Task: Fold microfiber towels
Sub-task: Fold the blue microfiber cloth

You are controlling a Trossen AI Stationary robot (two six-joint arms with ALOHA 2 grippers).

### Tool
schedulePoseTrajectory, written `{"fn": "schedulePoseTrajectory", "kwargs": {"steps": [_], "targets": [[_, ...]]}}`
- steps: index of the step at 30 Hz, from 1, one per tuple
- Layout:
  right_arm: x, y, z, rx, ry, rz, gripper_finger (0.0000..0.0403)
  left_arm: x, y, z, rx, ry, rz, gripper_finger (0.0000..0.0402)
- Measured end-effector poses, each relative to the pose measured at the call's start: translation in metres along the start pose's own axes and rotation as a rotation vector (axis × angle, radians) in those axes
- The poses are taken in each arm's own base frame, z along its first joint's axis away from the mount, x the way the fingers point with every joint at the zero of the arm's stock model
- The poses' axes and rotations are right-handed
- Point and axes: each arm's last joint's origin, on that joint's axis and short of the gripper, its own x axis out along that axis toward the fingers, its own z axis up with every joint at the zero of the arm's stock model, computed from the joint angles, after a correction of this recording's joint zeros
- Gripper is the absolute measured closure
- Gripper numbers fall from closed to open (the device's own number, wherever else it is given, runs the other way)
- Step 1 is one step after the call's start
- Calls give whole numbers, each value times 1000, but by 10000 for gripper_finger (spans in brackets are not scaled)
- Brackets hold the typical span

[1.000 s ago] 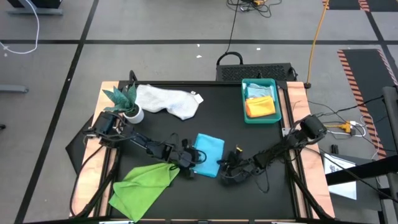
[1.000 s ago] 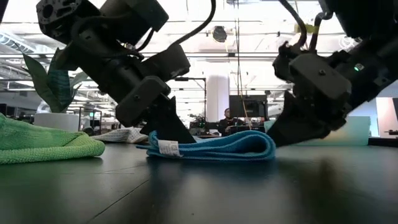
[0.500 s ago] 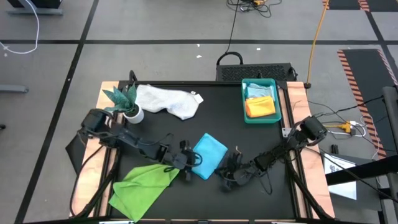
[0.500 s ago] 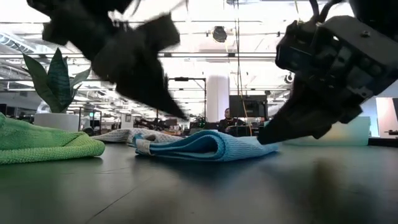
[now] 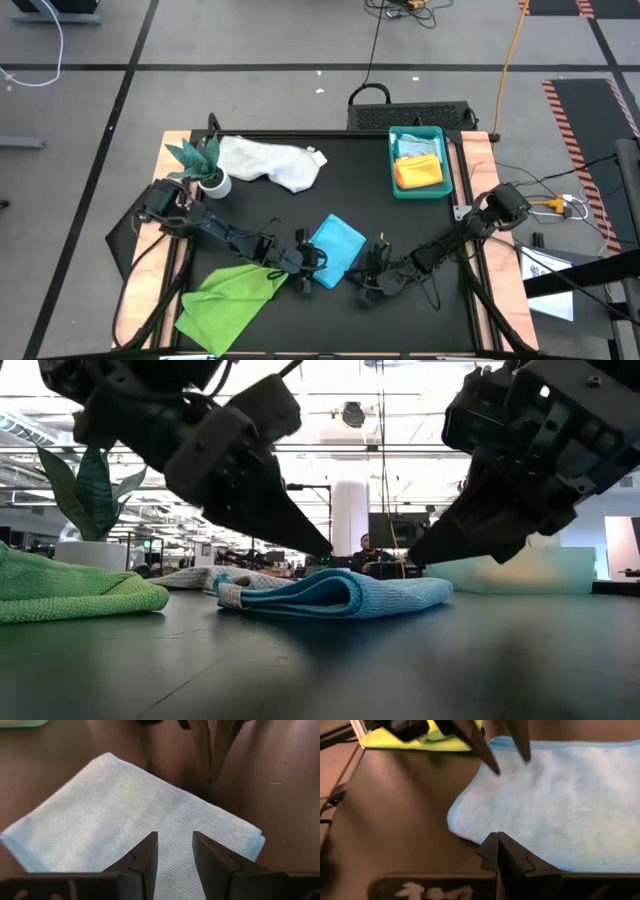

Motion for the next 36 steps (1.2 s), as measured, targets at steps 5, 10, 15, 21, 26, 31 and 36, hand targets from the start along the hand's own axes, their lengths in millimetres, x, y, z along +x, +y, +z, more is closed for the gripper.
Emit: {"fn": "schedulePoseTrajectory", "kwargs": {"steps": [5,10,15,21,26,31,36], "targets": [[4,-11,3,-20,16,-62,403,11,6,-12,4,52,11,280],[17,-27,-4,31,31,-168,403,13,13,-18,1,112,58,280],[26,-30,-11,75,4,-182,403,4,14,-15,8,129,137,280],[23,-23,-11,56,4,-140,403,0,1,-7,8,53,69,280],[8,-10,1,16,-26,-71,403,-2,-6,-4,32,19,13,280],[3,-12,7,-14,-50,-119,403,1,-7,-6,37,20,13,280],[4,-27,1,-27,20,-248,403,9,-5,-12,31,15,18,280]]}}
